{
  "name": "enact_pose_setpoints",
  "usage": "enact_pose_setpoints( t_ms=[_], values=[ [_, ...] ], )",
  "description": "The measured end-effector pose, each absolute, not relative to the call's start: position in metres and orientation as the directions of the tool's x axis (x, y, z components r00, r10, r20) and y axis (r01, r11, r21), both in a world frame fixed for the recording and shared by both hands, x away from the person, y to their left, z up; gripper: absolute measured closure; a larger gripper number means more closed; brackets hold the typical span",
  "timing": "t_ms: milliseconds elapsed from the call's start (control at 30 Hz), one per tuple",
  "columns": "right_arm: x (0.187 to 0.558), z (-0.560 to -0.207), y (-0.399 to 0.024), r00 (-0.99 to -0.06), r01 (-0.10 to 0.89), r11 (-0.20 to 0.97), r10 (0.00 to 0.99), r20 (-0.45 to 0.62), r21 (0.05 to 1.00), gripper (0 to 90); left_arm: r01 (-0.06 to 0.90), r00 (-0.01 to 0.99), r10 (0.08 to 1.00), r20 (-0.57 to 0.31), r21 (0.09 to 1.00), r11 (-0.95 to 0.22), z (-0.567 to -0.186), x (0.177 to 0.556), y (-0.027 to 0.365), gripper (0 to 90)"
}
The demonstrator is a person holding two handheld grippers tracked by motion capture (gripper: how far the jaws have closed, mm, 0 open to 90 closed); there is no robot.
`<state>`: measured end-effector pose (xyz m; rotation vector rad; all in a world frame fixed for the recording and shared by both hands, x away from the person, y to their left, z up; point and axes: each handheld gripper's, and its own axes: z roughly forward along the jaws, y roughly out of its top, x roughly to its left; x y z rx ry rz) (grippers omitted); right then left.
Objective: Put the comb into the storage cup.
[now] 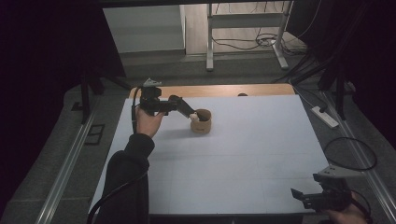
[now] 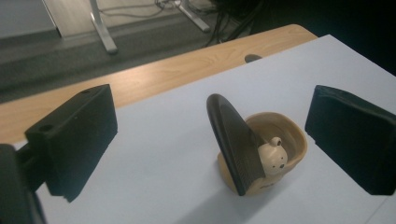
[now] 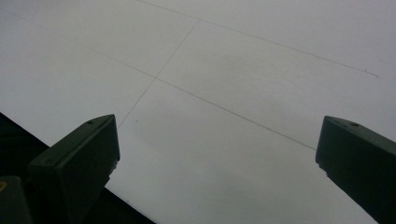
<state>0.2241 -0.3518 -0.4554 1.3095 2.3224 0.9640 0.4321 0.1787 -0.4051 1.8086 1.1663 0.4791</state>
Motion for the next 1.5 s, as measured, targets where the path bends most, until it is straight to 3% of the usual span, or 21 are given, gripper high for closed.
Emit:
enact_pose_setpoints(
  t_ms=[267, 1500],
  values=[
    [0.224, -0.455, -0.352, -0.535, 0.636, 0.357, 0.843, 0.057, 0.684, 0.0, 0.493, 0.493, 0.864, -0.104, 0.851, -0.180, -0.409, 0.427, 0.177, 1.0],
    [0.223, -0.456, -0.349, -0.552, 0.626, 0.381, 0.833, 0.042, 0.680, 0.0, 0.487, 0.524, 0.843, -0.120, 0.854, -0.182, -0.419, 0.403, 0.180, 0.0]
  ],
)
